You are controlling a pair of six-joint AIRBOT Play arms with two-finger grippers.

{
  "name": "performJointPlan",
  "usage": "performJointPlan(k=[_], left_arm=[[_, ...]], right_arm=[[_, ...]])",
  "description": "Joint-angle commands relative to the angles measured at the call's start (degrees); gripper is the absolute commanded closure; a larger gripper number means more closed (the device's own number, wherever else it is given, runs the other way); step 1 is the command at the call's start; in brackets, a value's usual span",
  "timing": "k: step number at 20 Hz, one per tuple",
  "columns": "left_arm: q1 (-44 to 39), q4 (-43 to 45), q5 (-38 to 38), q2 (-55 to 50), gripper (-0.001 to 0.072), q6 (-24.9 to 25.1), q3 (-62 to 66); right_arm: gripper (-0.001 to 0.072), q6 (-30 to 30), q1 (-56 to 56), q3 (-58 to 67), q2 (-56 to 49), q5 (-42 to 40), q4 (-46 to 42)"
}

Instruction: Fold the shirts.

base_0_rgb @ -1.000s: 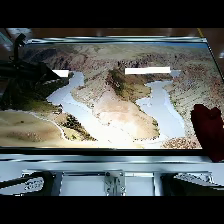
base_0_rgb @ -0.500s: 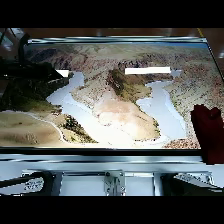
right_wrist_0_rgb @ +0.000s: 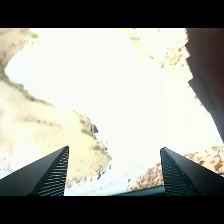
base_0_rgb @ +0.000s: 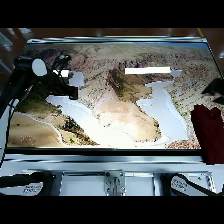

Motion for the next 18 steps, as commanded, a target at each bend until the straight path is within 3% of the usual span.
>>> performJointPlan(k=[1, 7, 18], left_arm=[[-1.73, 3.34, -3.50, -1.18, 0.0035, -2.71, 0.96], [-0.66, 3.41, -0.90, -1.25, 0.0039, -3.54, 1.99], [-0.66, 3.41, -0.63, -1.60, 0.0039, -3.52, 1.99]], right_arm=[[0.0020, 3.23, 14.10, -5.51, -1.33, 0.59, -4.76], [0.0021, 5.79, 21.09, -6.97, -1.40, -1.33, -4.59], [0.0021, 5.77, 21.38, -6.97, -1.40, -1.33, -3.41]])
